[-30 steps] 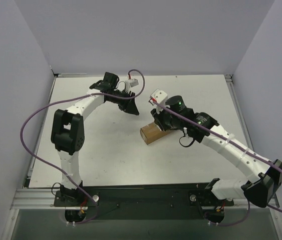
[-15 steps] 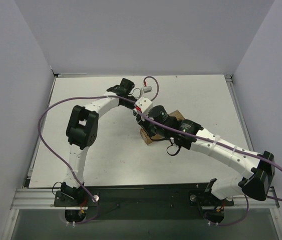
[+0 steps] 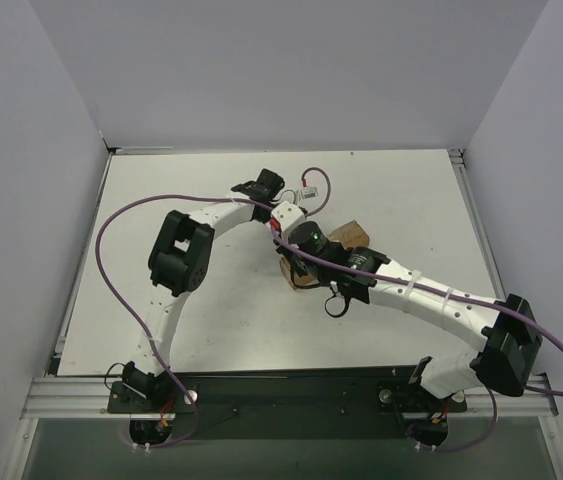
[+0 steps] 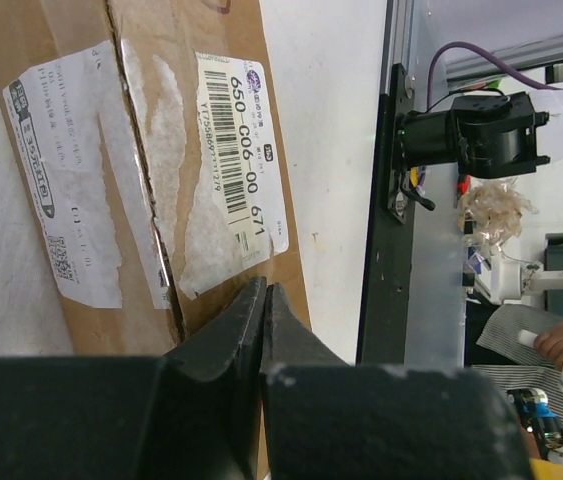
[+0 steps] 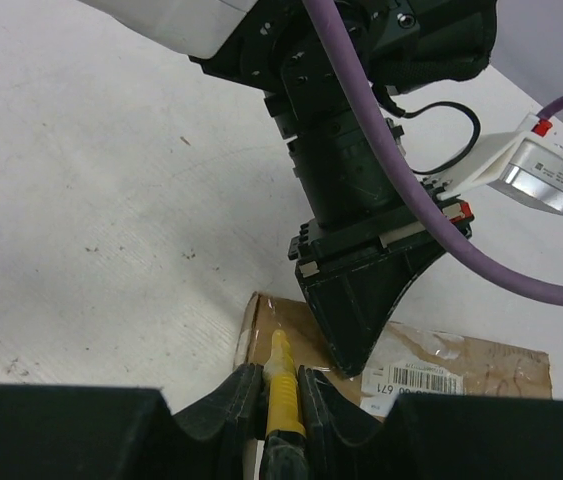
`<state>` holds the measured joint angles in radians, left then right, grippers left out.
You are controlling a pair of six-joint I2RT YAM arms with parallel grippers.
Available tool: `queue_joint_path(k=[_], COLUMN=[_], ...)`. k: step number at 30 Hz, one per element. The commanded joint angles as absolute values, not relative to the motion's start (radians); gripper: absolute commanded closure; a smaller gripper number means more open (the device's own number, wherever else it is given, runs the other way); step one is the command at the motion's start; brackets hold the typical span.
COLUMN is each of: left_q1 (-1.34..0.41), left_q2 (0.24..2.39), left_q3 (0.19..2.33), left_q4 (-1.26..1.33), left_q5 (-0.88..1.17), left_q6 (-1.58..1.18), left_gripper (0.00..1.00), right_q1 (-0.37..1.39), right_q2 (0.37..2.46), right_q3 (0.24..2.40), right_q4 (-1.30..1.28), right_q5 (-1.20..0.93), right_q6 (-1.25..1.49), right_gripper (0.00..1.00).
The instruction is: Unpack the express box
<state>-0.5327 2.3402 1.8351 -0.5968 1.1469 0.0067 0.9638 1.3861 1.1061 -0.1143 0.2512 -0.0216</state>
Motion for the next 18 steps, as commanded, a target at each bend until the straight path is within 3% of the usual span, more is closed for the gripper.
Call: queue_joint_path(k=[1,18], left_q1=[-0.526,-0.528], left_q2=[2.368,2.359], left_q3=[1.784,1.681], left_q4=[-0.439,-0.236], left_q5=[1.147,1.147], left_q6=[-0.096,-0.242], left_gripper=[0.94,0.94], right_q1=[0.974,0.983], right_q2=[1.410,1.465], right_q3=[1.075,1.078], right_q4=[-0.014,-0.008], right_q5=[0.333,0.327], right_q6=[0.000,0.084], right_gripper=[1.00,1.00])
